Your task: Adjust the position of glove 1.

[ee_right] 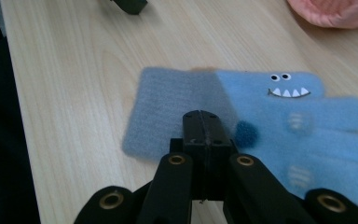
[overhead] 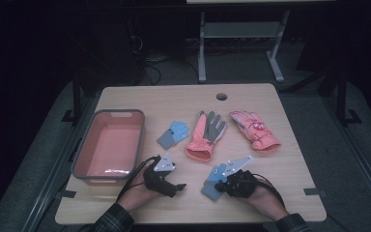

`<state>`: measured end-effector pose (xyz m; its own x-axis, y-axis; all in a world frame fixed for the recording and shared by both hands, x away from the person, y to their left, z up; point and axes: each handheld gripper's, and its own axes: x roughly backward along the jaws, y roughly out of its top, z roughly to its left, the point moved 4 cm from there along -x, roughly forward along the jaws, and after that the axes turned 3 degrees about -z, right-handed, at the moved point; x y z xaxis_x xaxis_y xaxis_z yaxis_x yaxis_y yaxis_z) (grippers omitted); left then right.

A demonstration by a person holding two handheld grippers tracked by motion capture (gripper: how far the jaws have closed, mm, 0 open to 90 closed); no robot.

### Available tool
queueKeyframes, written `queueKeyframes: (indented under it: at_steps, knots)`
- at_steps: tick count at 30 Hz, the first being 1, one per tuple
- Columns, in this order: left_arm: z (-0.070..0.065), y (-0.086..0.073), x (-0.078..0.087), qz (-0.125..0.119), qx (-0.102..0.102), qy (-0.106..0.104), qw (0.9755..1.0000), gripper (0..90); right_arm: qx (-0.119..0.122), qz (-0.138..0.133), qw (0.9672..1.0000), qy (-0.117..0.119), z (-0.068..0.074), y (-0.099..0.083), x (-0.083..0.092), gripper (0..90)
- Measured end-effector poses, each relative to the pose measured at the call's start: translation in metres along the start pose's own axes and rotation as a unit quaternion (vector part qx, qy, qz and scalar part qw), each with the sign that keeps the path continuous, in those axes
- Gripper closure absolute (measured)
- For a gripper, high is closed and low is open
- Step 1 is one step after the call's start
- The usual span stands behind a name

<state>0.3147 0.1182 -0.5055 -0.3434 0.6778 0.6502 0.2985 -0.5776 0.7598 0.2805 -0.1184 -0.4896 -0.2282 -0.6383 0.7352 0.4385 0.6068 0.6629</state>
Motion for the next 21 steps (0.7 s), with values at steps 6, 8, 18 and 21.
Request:
queueKeyframes:
  at_steps: [6,8,18,21]
  knots:
    - [0.000,0.000,0.000,0.000,0.000,0.000,1.0000,13.3,-0.008,-0.016,0.9998,0.001,-0.003,0.001,0.006,90.0]
    - [0.000,0.000,0.000,0.000,0.000,0.000,1.0000,13.3,-0.016,-0.024,0.9995,-0.008,-0.010,-0.002,0.013,90.0]
    - [0.000,0.000,0.000,0.000,0.000,0.000,1.0000,13.3,-0.069,-0.058,0.9924,-0.083,-0.059,-0.027,0.050,83.2]
    - [0.000,0.000,0.000,0.000,0.000,0.001,1.0000,13.2,-0.083,-0.069,0.9885,-0.106,-0.072,-0.035,0.058,78.1]
